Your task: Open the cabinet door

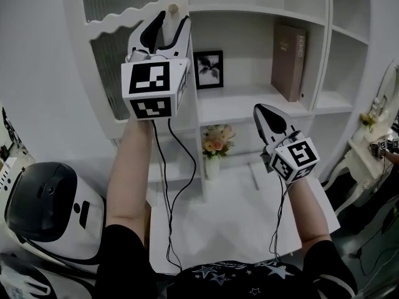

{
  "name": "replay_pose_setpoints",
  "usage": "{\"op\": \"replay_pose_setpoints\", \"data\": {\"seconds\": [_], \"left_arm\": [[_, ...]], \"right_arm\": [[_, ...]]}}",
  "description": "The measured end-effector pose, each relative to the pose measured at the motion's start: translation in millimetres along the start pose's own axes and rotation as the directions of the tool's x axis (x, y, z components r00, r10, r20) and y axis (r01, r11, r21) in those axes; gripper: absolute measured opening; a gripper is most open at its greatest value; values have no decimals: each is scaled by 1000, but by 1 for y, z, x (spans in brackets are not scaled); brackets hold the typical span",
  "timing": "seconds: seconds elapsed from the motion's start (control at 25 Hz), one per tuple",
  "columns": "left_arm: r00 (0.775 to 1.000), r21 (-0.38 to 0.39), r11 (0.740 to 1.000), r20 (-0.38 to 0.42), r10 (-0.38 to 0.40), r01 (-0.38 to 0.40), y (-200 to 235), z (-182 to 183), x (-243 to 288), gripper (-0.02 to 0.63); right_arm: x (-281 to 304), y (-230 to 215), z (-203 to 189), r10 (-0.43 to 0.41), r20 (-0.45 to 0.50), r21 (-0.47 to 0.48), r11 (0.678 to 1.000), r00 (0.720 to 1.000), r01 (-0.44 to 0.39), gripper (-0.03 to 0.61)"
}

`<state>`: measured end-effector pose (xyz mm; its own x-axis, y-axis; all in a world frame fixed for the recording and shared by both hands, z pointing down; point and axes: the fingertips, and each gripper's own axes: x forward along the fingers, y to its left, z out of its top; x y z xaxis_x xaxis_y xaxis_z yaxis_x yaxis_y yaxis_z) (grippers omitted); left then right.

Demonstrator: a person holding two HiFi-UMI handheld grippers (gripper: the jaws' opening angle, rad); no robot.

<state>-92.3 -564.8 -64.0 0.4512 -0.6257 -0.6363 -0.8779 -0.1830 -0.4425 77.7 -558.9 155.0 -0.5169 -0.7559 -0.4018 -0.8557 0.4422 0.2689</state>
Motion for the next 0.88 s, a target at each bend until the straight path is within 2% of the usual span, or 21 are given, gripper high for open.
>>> {"op": "replay_pose_setpoints", "data": {"seconds": [0.32,0.4,0.48,0.68,0.88], "left_arm": [[998,21,999,-45,39,-38,8,-2,26,186],[996,35,997,-54,66,-65,11,-5,30,160],[993,48,993,-47,111,-108,16,-5,31,106],[985,50,985,-58,165,-163,17,-3,28,100],[979,31,987,-122,163,-160,18,-5,27,89]], "right_arm": [[19,-6,11,21,27,-12,1000,999,-21,6],[22,-6,16,32,38,-13,999,999,-32,6],[22,-8,21,44,47,-14,999,998,-43,6],[17,-10,26,80,61,-6,997,995,-80,6],[14,-12,33,115,83,15,993,990,-117,6]]}}
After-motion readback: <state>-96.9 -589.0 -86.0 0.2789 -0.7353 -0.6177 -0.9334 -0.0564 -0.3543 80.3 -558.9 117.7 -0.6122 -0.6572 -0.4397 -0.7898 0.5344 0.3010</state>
